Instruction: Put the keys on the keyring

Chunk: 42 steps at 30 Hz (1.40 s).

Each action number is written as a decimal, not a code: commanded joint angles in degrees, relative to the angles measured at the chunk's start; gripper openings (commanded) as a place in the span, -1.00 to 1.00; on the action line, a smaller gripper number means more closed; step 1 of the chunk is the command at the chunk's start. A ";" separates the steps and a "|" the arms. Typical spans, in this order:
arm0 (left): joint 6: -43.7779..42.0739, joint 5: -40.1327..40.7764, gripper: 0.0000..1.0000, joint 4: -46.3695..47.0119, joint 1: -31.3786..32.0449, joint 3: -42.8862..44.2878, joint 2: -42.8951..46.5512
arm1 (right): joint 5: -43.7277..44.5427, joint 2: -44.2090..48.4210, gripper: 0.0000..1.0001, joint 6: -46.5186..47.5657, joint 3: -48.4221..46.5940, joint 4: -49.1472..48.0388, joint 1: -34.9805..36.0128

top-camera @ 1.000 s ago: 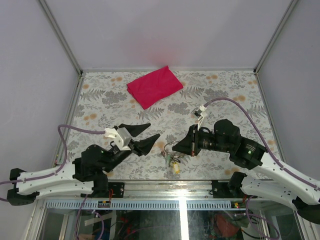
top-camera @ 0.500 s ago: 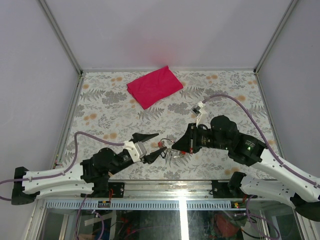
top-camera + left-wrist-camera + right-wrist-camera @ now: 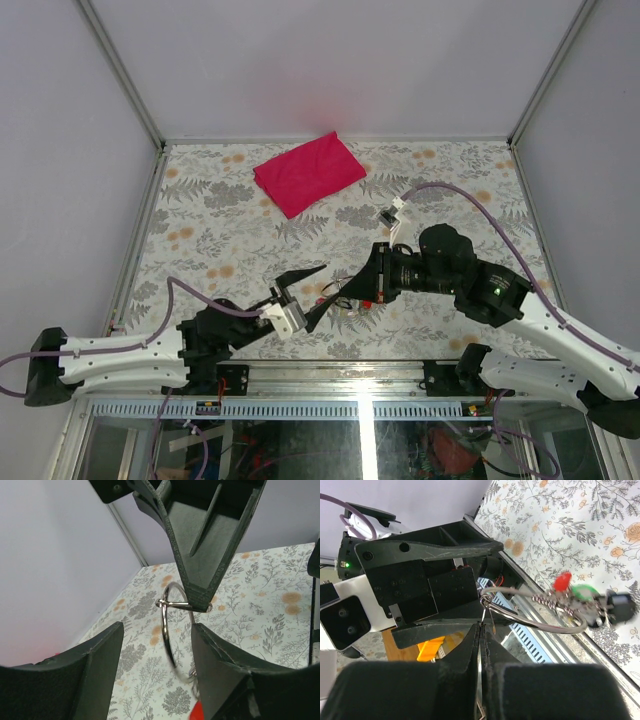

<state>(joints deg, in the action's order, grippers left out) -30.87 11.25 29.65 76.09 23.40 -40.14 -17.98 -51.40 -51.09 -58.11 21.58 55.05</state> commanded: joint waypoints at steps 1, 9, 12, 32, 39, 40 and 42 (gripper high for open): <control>-4.18 -1.12 0.14 8.91 0.16 0.95 -1.71 | -3.37 -0.54 -1.00 -0.91 -3.69 -2.24 -0.20; -7.08 -1.64 0.04 12.48 0.84 1.46 -3.57 | -4.81 -0.98 -1.00 -1.81 -4.29 -1.89 -0.19; -8.83 -1.99 0.01 12.37 1.47 1.97 -4.05 | -5.28 -1.20 -1.00 -2.10 -4.48 -1.89 -0.16; -20.68 0.55 -0.18 16.31 6.12 3.39 -6.35 | -5.75 -0.82 -1.00 -3.55 -4.45 -0.69 -0.15; -32.66 3.55 -0.07 16.06 8.10 2.52 -6.16 | -5.84 -0.74 -1.00 -3.67 -4.65 -0.10 -0.13; -34.15 3.80 -0.07 16.04 8.25 2.24 -5.98 | -5.81 -0.73 -1.00 -3.67 -4.65 -0.13 -0.19; -36.52 3.98 -0.12 15.78 8.36 2.12 -5.61 | -5.76 -0.64 -1.00 -3.79 -4.70 -0.06 -0.20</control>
<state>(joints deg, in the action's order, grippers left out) -59.29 14.02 38.24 83.66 24.32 -46.83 -22.90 -52.51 -54.52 -60.03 22.96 55.05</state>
